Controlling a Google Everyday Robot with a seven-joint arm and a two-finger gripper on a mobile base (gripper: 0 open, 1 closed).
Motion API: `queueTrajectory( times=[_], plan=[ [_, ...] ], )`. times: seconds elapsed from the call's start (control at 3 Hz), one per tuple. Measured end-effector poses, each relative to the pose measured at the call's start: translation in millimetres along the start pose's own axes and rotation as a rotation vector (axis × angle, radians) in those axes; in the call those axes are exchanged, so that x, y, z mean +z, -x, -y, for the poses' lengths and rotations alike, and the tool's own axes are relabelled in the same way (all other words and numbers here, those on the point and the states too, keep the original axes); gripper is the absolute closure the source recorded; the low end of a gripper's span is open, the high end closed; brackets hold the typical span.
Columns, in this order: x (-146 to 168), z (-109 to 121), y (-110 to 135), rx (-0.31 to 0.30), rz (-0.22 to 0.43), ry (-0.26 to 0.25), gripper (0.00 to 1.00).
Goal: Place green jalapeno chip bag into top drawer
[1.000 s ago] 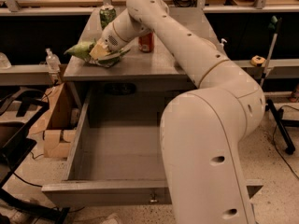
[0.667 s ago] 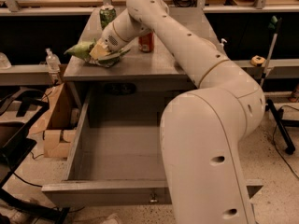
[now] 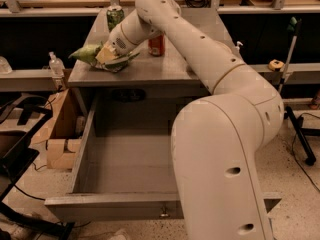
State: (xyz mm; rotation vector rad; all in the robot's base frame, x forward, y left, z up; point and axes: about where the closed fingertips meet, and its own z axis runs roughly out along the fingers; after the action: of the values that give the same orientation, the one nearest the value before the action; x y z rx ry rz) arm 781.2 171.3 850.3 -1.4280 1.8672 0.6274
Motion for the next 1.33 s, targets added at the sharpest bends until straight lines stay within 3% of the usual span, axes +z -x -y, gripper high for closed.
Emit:
queueTrajectory(
  times=[1.0,1.33],
  plan=[
    [-0.2,0.0,0.1,0.0,0.0,0.0,1.0],
    [-25.3,-4.4,17.1,-0.034,-0.005,-0.074,1.0]
  ],
)
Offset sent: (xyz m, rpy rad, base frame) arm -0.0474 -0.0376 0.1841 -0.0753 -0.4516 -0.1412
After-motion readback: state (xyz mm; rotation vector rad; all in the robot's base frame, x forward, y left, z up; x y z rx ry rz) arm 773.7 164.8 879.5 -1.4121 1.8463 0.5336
